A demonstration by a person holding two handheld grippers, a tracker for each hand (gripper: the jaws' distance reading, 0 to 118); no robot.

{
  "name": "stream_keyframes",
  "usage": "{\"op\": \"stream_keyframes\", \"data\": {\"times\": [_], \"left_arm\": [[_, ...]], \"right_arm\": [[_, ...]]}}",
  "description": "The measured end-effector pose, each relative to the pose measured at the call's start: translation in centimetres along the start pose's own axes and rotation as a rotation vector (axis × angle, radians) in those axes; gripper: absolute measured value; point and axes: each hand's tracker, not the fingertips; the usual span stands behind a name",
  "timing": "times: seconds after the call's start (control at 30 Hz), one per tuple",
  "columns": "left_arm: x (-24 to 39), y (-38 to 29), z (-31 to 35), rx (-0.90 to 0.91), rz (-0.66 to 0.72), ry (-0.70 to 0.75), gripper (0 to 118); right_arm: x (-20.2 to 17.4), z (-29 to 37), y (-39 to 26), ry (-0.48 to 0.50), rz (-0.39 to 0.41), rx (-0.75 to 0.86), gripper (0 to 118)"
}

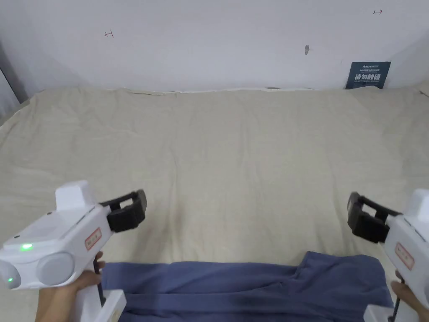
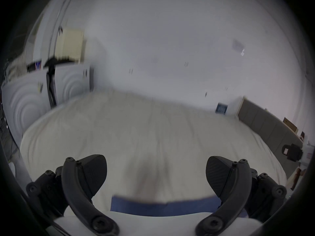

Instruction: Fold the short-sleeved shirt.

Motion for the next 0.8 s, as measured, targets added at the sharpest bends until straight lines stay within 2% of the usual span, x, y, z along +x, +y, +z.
{"op": "stream_keyframes", "data": {"times": [0.1, 0.17, 0.2, 0.23, 0.27, 0.3, 0.33, 0.37, 0.4, 0.5, 0.6, 0.8], "left_arm": [[2.0, 1.7, 0.8, 0.150, -0.067, 0.015, 117], [3.1, 2.5, 1.2, 0.204, -0.101, 0.030, 110], [3.5, 2.6, 1.3, 0.227, -0.108, 0.033, 102], [3.8, 2.6, 1.3, 0.242, -0.106, 0.036, 84], [4.0, 2.6, 1.3, 0.248, -0.105, 0.034, 65], [4.2, 2.6, 1.4, 0.250, -0.100, 0.033, 41], [4.2, 2.5, 1.4, 0.246, -0.089, 0.031, 7], [4.1, 2.3, 1.1, 0.242, -0.083, 0.025, 0], [4.0, 2.1, 1.1, 0.227, -0.080, 0.016, 0], [3.1, 1.5, 1.0, 0.206, -0.062, -0.017, 0], [1.9, 1.0, 0.7, 0.140, -0.062, -0.003, 0], [-5.4, -1.2, -3.0, -0.276, 0.274, -0.199, 0]], "right_arm": [[-2.5, 1.3, 2.5, -0.016, 0.060, 0.123, 99], [-3.6, 1.6, 3.5, -0.037, 0.121, 0.182, 100], [-4.1, 1.8, 3.7, -0.054, 0.139, 0.198, 98], [-4.6, 2.0, 3.9, -0.071, 0.158, 0.212, 93], [-5.1, 2.3, 3.9, -0.072, 0.163, 0.225, 84], [-5.3, 2.2, 4.0, -0.074, 0.166, 0.239, 70], [-5.5, 2.4, 3.9, -0.071, 0.172, 0.242, 37], [-5.7, 2.4, 3.9, -0.069, 0.177, 0.241, 5], [-5.7, 2.3, 3.8, -0.070, 0.184, 0.246, 2], [-5.5, 2.0, 3.8, -0.035, 0.181, 0.234, 2], [-5.4, 1.8, 3.5, -0.046, 0.185, 0.233, 2], [-5.0, 1.4, 2.9, -0.027, 0.175, 0.202, 2]]}}
